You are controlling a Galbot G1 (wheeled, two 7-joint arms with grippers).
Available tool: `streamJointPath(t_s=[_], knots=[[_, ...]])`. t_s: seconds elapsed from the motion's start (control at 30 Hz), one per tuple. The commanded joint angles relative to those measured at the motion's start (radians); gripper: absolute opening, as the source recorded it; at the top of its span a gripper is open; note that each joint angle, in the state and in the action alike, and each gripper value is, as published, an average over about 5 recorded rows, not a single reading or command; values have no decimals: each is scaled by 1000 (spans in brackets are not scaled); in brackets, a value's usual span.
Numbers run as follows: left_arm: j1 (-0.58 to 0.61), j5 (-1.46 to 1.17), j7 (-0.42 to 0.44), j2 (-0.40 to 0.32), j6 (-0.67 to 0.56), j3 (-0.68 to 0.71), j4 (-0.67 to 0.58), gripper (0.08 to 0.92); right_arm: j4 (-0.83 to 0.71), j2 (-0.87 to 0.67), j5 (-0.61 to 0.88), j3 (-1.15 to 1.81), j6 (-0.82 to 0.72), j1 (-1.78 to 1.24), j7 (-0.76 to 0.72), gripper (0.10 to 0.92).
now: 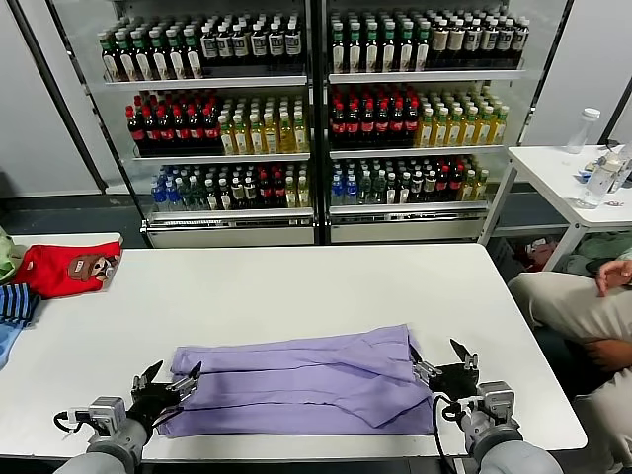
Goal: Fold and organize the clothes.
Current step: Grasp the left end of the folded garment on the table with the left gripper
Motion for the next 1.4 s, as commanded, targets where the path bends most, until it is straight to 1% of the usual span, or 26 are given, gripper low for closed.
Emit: streamJointPath(t_s=[0.03, 0.4, 0.6, 0.67, 0.93, 1.0, 1.17, 1.4], knots=[[13, -44, -216, -19, 38, 64, -36, 823, 4, 5, -11, 11, 0, -9, 1, 823], [-19, -56, -302, -40, 36, 107, 6, 823, -1, 10, -20, 2, 1, -11, 2, 823], [-30, -56, -309, -49, 47, 125, 16, 821, -3, 11, -22, -2, 1, -10, 2, 823], [-27, -56, -308, -51, 48, 131, 13, 802, -4, 10, -22, -3, 1, -11, 2, 823], [-41, -53, -307, -63, 44, 146, 31, 568, -9, 11, -23, -3, 1, -15, 3, 823], [-45, -53, -306, -65, 43, 147, 33, 498, -8, 10, -23, -2, 1, -16, 3, 823], [-52, -37, -303, -68, 41, 146, 38, 360, -10, 12, -27, -2, 1, -18, 3, 823], [-54, 81, -296, -62, 31, 117, 47, 156, -12, 16, -35, -6, 1, -20, 2, 823]])
